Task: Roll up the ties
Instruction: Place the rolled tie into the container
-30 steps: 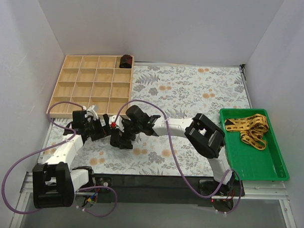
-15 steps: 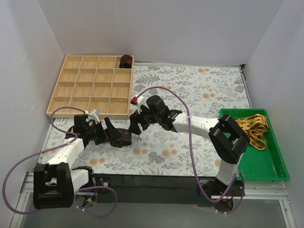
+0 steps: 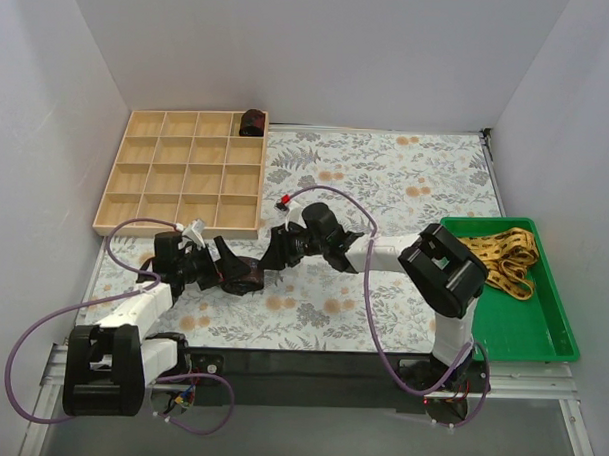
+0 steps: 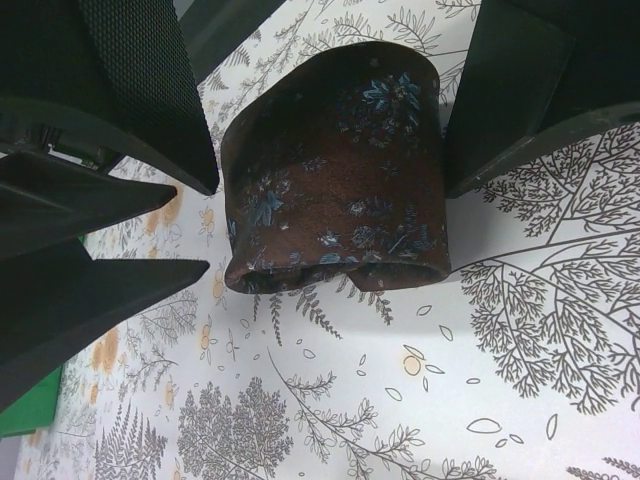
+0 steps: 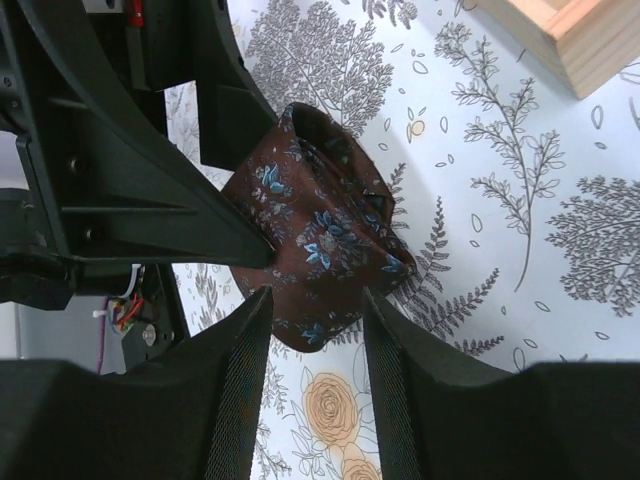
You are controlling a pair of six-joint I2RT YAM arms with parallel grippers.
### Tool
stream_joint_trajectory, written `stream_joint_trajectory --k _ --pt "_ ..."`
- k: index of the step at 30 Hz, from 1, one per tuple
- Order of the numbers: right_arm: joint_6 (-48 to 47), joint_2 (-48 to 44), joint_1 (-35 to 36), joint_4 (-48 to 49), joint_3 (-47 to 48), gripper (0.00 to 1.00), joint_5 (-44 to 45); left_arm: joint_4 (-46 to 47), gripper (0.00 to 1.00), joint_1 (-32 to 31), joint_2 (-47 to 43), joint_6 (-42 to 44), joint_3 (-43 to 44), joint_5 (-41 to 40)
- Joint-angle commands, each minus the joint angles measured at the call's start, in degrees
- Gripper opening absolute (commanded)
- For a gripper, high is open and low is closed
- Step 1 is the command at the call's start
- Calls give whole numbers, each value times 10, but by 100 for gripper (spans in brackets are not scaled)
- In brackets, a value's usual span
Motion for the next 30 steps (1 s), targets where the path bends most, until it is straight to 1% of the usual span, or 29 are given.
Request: stream_joint_trajectory --k 1,5,6,7,13,16,19,21,26,29,30 --pt "37 16 -1 68 -15 41 -31 20 84 -4 -1 -9 -8 8" --pt "44 31 0 78 -20 36 -47 24 83 -4 -9 -17 -12 13" --pt "49 36 0 80 -22 35 -50 24 83 -21 -10 -18 -13 15" --pt "51 38 1 88 -24 34 -52 24 83 -23 -10 -19 -13 17" --pt "57 50 5 105 -31 32 -58 36 83 -36 -3 -36 -27 23" --pt "58 55 5 109 -32 32 -58 67 82 -46 -3 -49 -32 23" --pt "58 59 6 110 -33 32 -57 80 78 -54 -1 -55 -33 15" --pt "59 62 6 112 -34 32 -59 91 73 -59 4 -59 -35 10" --pt "60 60 7 114 -35 32 -59 109 70 -70 14 -62 -41 -9" --pt "58 62 7 114 -37 32 -60 121 64 -72 11 -64 -46 -28" --pt "58 61 7 115 -38 32 -60 126 64 -73 10 -65 -49 -33"
